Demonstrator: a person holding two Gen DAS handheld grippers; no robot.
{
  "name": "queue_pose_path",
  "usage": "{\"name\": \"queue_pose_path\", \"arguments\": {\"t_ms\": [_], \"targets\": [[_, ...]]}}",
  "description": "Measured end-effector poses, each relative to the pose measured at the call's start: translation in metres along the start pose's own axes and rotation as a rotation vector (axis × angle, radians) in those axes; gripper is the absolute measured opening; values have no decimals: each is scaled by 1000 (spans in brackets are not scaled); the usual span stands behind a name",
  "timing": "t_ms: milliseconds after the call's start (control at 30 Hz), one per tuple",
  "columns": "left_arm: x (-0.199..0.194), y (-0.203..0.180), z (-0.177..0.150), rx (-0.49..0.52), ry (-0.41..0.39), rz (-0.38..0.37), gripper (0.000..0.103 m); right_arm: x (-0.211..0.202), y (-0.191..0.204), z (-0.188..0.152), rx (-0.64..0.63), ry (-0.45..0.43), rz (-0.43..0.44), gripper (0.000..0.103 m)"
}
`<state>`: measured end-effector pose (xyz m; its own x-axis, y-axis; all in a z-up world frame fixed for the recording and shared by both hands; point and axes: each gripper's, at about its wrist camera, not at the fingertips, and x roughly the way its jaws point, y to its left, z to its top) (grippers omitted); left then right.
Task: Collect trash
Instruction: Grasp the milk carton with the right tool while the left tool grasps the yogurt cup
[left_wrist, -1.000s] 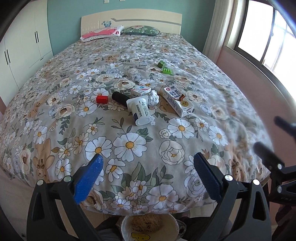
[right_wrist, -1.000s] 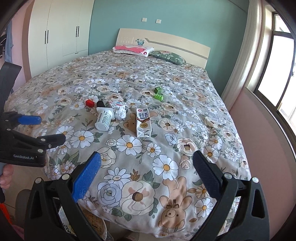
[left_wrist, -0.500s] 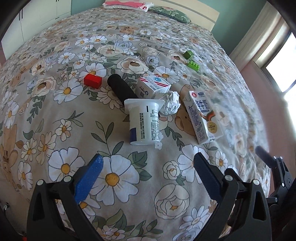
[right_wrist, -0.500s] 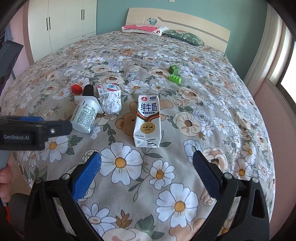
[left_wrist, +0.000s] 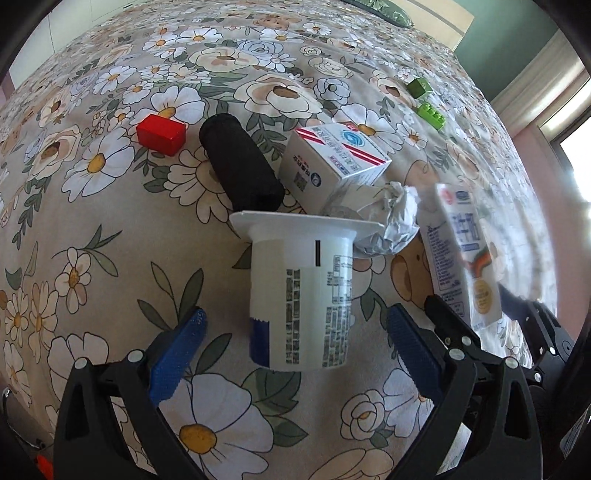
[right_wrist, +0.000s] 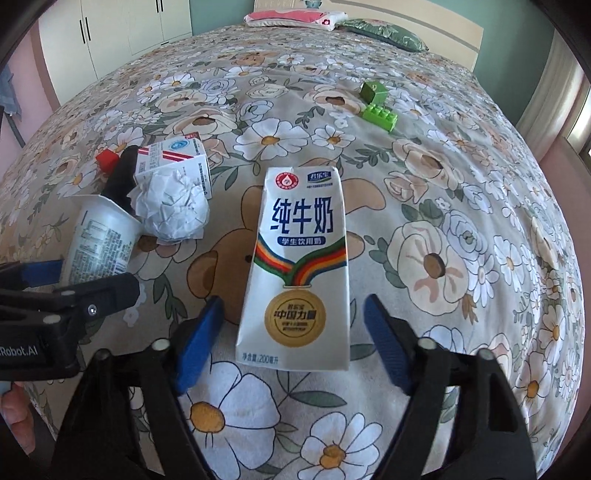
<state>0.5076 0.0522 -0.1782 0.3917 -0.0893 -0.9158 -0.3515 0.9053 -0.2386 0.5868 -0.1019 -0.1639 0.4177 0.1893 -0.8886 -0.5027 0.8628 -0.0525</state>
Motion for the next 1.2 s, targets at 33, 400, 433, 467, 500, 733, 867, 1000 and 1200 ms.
{"name": "queue_pose_path", "arguments": {"t_ms": [33,400,433,467,500,733,867,1000,1200], "targets": [[1,0,1,1,-1,1,98,4,0,1,1,13,9,66],[3,12,4,8,-1,-8,48,2,-1,0,42,26,43,50],[1,14,3,8,1,-8,48,0,-1,-1,42,23,40,50],[-1,16,2,6,1,-8,48,-4,-1,-2,44,18,38,50],[-4,18,2,6,1,-9,48,-8,-2,-2,46,13,37,50],[-49,18,4,71,-64,15,48,-58,-4,2,42,-37,7,50],[-94,20,8,104,-138,25,48,-99,-2,6,28,-83,-21,50],[-143,20,11,139,-208,18,48,-149,6,9,4,-139,-50,50],[-237,17,3,191,-349,8,48,-240,24,10,-22,-244,-64,50]]}}
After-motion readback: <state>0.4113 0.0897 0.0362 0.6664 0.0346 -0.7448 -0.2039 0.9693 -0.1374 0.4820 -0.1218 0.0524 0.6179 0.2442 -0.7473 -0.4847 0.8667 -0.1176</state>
